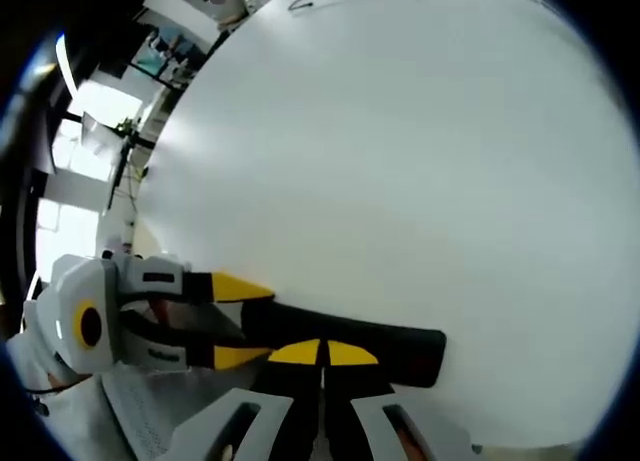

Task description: Press the specified remote control buttons in sequence, fully releasing each button before pressing the next.

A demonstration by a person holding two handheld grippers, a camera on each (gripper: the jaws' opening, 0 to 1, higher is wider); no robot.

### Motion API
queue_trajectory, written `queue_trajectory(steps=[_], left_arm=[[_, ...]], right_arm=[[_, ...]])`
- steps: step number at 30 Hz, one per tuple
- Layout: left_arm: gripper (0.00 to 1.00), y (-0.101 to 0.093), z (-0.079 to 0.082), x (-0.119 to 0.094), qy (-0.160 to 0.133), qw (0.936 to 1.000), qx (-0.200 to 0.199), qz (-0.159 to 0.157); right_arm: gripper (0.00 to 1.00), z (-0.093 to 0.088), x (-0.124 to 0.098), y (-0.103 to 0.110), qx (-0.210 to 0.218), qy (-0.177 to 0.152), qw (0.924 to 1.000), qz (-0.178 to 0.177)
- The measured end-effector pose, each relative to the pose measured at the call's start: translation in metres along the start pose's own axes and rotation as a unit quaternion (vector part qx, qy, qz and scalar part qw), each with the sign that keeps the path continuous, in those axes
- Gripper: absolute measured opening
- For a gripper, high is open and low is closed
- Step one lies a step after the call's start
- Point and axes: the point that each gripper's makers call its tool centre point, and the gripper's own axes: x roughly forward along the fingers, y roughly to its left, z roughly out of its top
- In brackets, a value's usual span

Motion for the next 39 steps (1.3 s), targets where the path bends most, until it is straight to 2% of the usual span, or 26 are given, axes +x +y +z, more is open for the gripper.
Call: queue_trajectory(steps=[6,9,10,11,14,16,17,18,19,22,23,24,25,33,39], left_arm=[[0.24,0.000,0.000,0.000,-0.001,1.0000,0.001,-0.001],[0.24,0.000,0.000,0.000,-0.001,1.0000,0.001,-0.001],[0.24,0.000,0.000,0.000,-0.001,1.0000,0.001,-0.001],[0.24,0.000,0.000,0.000,-0.002,1.0000,0.001,-0.001],[0.24,0.000,0.000,0.000,-0.002,1.0000,0.001,0.000],[0.24,0.000,0.000,-0.001,-0.002,1.0000,0.001,0.000],[0.24,0.000,0.000,0.000,-0.002,1.0000,0.001,0.000],[0.24,0.000,0.000,0.000,-0.002,1.0000,0.001,0.000],[0.24,0.000,0.000,-0.001,-0.002,1.0000,0.001,0.000],[0.24,0.000,0.000,-0.001,-0.002,1.0000,0.002,0.000],[0.24,-0.001,0.000,-0.001,-0.002,1.0000,0.002,0.000],[0.24,0.000,0.000,-0.001,-0.002,1.0000,0.002,0.000],[0.24,-0.001,0.000,-0.001,-0.002,1.0000,0.002,0.000],[0.24,-0.001,0.000,-0.001,-0.002,1.0000,0.003,0.000],[0.24,-0.001,0.000,-0.001,-0.001,1.0000,0.003,0.000]], right_arm=[[0.00,-0.001,-0.001,0.000,0.016,0.001,0.9999,0.005],[0.00,0.000,-0.001,0.001,0.045,-0.020,0.9985,0.026],[0.00,-0.001,-0.003,0.001,0.038,-0.028,0.9983,0.035],[0.00,-0.001,-0.003,0.002,0.037,-0.042,0.9974,0.045],[0.00,-0.001,-0.005,0.002,0.071,-0.084,0.9918,0.066],[0.00,-0.005,-0.006,0.000,0.065,-0.090,0.9912,0.071],[0.00,-0.005,-0.006,0.001,0.071,-0.081,0.9918,0.068],[0.00,-0.002,-0.008,0.002,0.068,-0.088,0.9919,0.062],[0.00,0.004,-0.009,0.001,0.039,-0.105,0.9923,0.053],[0.00,-0.006,-0.006,0.001,0.031,-0.074,0.9957,0.046],[0.00,-0.009,-0.005,-0.002,0.027,-0.070,0.9967,0.032],[0.00,-0.007,-0.006,0.001,0.024,-0.073,0.9964,0.037],[0.00,-0.007,-0.008,-0.002,0.016,-0.077,0.9966,0.025],[0.00,-0.011,-0.005,0.001,-0.008,-0.064,0.9978,0.019],[0.00,-0.012,-0.005,0.000,-0.001,-0.063,0.9978,0.023]])
